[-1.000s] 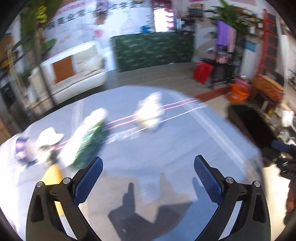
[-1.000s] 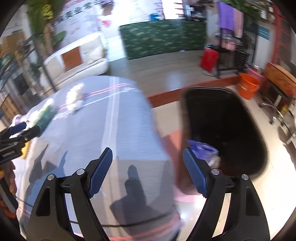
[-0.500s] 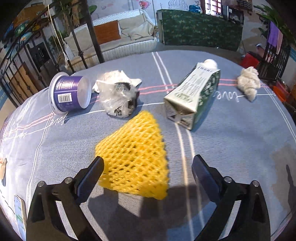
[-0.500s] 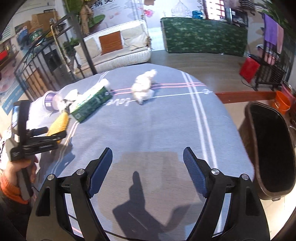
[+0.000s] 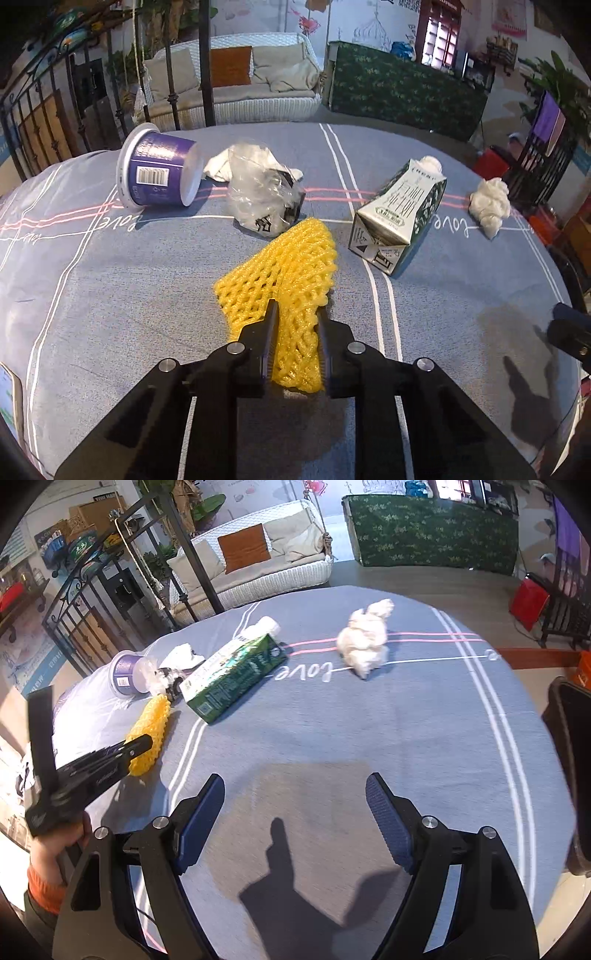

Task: Collect trash
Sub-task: 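Grasp the yellow foam net with the left tool while the right tool grasps the green milk carton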

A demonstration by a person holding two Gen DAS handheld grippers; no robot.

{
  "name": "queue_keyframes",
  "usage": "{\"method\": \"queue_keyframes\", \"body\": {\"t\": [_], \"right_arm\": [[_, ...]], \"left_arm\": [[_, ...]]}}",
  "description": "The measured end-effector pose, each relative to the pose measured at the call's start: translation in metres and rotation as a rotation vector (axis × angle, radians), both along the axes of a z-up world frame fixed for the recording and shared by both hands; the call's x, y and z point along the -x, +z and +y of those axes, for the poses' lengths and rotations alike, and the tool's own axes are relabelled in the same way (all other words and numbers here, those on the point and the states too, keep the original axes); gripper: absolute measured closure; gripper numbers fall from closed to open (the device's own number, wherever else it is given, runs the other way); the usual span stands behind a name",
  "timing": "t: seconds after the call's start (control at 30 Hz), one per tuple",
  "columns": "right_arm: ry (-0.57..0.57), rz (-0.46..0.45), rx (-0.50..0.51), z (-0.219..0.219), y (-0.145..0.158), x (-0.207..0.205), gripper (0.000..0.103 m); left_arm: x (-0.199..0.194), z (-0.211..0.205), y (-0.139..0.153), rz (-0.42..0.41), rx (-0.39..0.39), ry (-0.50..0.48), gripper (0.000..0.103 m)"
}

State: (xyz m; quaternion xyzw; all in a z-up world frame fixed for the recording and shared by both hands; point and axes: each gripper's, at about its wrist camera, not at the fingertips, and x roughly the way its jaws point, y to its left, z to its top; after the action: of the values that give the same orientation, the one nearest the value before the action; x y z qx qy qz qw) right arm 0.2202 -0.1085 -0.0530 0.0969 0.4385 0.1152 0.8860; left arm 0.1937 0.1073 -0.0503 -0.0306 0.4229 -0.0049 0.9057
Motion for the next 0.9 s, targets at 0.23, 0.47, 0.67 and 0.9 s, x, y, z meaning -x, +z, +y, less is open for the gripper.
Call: {"method": "queue_keyframes", "body": {"t": [0.23,0.47,0.67,0.9], "right_arm": [[-0.001,0.011,-0.056,0.033,0.005,-0.029,0.025],[-0.008,0.055,-0.125,0.075,0.003,-0.075,0.025],[-0.065,0.101,-0.160,0.092,-0.002,-0.111,0.025],[-0.167,0.223,-0.233,0.095,-0.028,-0.148,0.029]], "left_arm": [[0.009,0.010,0.014,-0.063,0.027,0.015,0.084],[0.021,0.020,0.017,-0.089,0.036,0.042,0.084],[0.023,0.031,0.013,-0.094,0.050,0.053,0.084],[0.025,0.033,0.013,-0.118,0.057,0.051,0.084]]}}
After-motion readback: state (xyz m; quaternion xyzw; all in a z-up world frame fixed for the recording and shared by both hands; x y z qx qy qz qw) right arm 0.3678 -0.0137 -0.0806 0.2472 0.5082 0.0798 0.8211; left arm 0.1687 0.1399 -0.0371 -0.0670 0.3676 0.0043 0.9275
